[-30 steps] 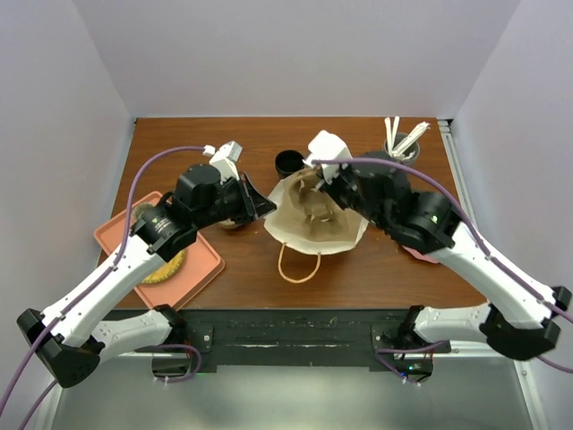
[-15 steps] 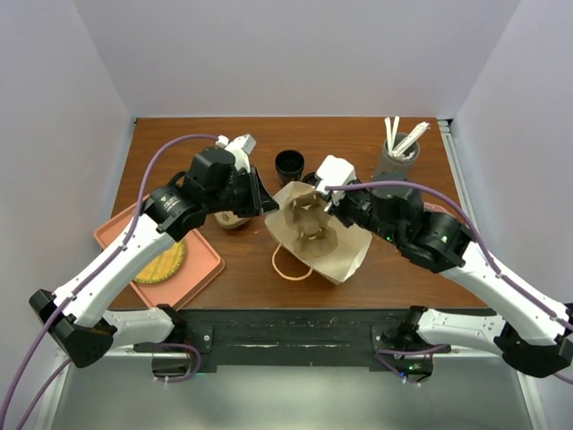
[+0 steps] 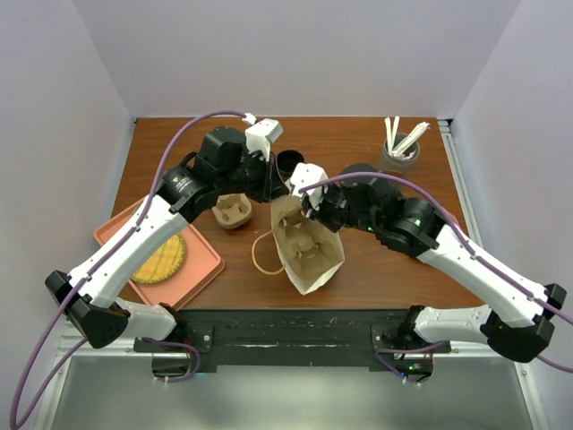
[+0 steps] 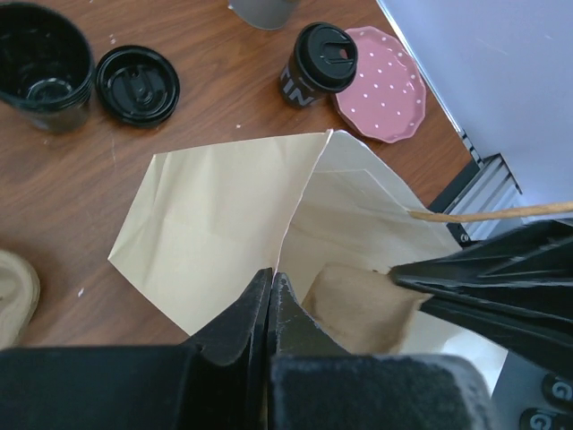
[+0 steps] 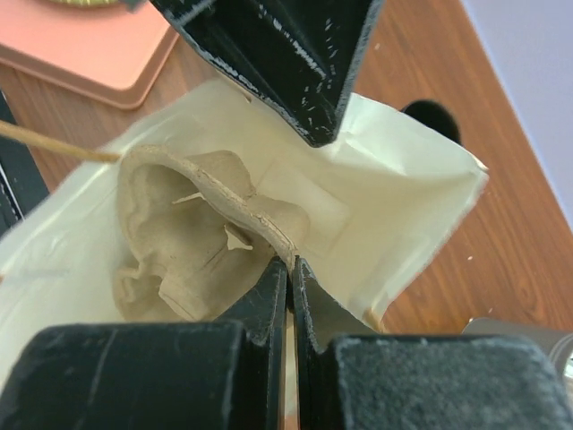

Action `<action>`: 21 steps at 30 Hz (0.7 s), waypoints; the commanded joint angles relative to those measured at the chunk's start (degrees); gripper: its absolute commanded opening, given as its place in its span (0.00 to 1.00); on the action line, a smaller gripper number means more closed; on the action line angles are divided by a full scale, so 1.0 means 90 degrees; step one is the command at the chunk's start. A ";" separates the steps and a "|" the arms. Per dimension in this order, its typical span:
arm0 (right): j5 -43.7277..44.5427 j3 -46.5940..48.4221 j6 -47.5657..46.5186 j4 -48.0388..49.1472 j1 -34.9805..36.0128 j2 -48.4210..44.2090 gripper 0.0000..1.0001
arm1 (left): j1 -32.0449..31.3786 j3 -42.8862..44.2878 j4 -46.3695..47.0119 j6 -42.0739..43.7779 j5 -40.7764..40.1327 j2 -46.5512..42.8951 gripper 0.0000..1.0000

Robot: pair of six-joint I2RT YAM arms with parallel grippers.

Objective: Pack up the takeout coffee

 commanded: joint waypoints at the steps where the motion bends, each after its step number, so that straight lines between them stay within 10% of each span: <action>1: 0.0158 0.0056 0.0187 -0.0067 -0.0033 0.0235 0.00 | 0.0007 -0.0082 0.0549 0.0575 0.0580 -0.0088 0.00; 15: 0.1456 0.0037 0.0637 0.0011 -0.0111 0.0978 0.00 | 0.0007 -0.0023 0.0236 0.0829 -0.0074 -0.0029 0.00; 21: 0.1302 -0.0110 0.0549 0.0440 -0.0131 0.0920 0.46 | 0.0007 -0.0150 0.0373 0.0820 -0.0025 0.0000 0.00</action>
